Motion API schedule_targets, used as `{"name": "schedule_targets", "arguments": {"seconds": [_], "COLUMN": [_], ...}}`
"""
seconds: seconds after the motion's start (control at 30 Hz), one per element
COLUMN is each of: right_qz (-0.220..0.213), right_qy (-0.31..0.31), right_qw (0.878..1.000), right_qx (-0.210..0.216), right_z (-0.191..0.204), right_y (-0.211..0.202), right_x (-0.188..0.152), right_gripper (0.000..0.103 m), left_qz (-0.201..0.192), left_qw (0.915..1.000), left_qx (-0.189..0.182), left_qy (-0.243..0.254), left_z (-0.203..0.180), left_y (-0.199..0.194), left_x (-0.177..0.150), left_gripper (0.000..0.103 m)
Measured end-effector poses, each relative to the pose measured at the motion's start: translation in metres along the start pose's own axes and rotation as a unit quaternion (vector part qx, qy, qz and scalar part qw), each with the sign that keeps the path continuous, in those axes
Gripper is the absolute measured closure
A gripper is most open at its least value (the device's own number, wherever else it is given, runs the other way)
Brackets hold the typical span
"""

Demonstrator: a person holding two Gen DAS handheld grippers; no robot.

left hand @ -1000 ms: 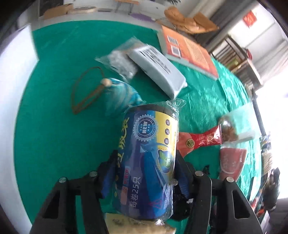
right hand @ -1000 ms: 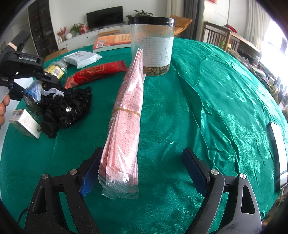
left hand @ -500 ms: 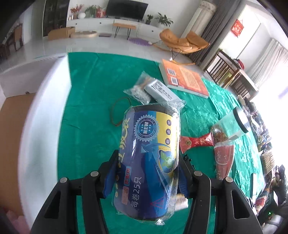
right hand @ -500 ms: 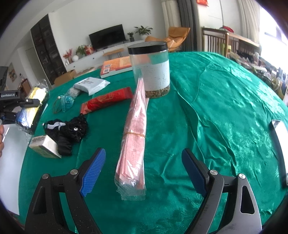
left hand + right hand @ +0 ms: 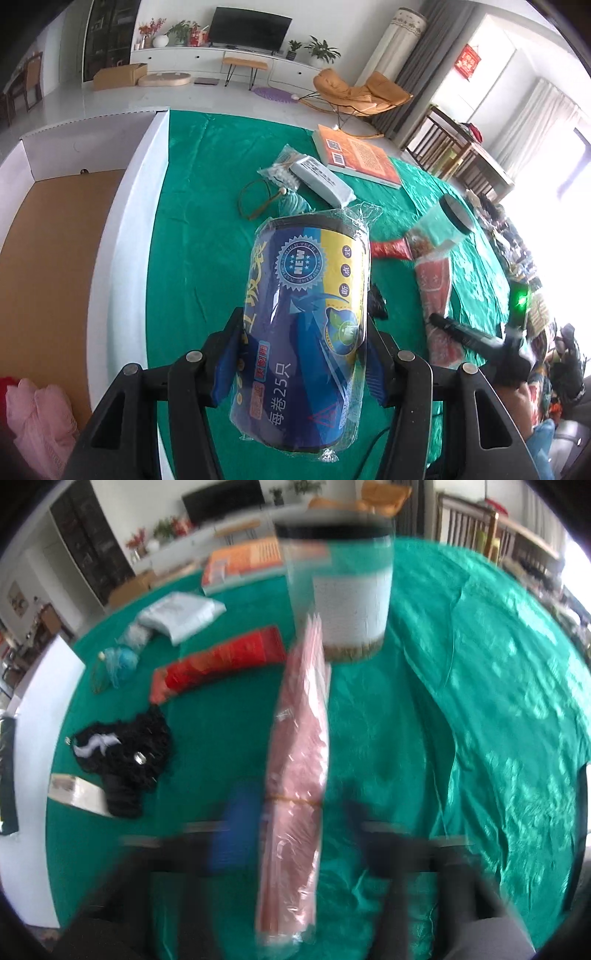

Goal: Organize soft objects
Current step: 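Grasp the pink package with the right gripper while the left gripper holds the blue roll, then carry the blue roll and pink package into the white box and release both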

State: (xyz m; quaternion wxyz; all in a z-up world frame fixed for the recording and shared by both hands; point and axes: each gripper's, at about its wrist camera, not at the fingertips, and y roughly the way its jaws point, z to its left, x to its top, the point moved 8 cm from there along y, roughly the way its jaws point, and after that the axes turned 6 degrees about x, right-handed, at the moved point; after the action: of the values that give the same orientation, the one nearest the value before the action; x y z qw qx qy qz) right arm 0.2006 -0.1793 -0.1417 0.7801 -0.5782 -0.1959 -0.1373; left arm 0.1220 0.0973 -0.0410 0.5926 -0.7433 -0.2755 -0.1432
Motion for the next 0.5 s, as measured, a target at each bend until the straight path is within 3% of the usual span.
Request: {"name": "schedule_targets", "arguments": {"seconds": [0.13, 0.27, 0.4, 0.5], "right_qz": [-0.036, -0.025, -0.044, -0.065], "right_qy": [0.026, 0.028, 0.001, -0.05], "right_qw": [0.999, 0.999, 0.999, 0.994], "right_qx": [0.005, -0.004, 0.027, 0.066], "right_z": [-0.016, -0.023, 0.014, 0.07], "right_y": [-0.027, -0.035, -0.065, -0.089], "right_x": [-0.009, -0.024, -0.015, -0.004], "right_gripper": [0.077, 0.077, 0.077, 0.077], "left_qz": [-0.003, -0.002, -0.032, -0.063], "left_qw": [1.0, 0.9999, 0.9992, 0.9953], "left_qx": [0.003, -0.007, 0.015, 0.071], "left_qy": [0.003, -0.01, -0.018, -0.017], "left_z": [0.006, 0.015, 0.042, 0.071], "left_y": [-0.008, -0.02, -0.054, -0.079], "left_x": [-0.01, -0.014, -0.009, -0.004], "left_gripper": [0.047, 0.047, 0.047, 0.047]}}
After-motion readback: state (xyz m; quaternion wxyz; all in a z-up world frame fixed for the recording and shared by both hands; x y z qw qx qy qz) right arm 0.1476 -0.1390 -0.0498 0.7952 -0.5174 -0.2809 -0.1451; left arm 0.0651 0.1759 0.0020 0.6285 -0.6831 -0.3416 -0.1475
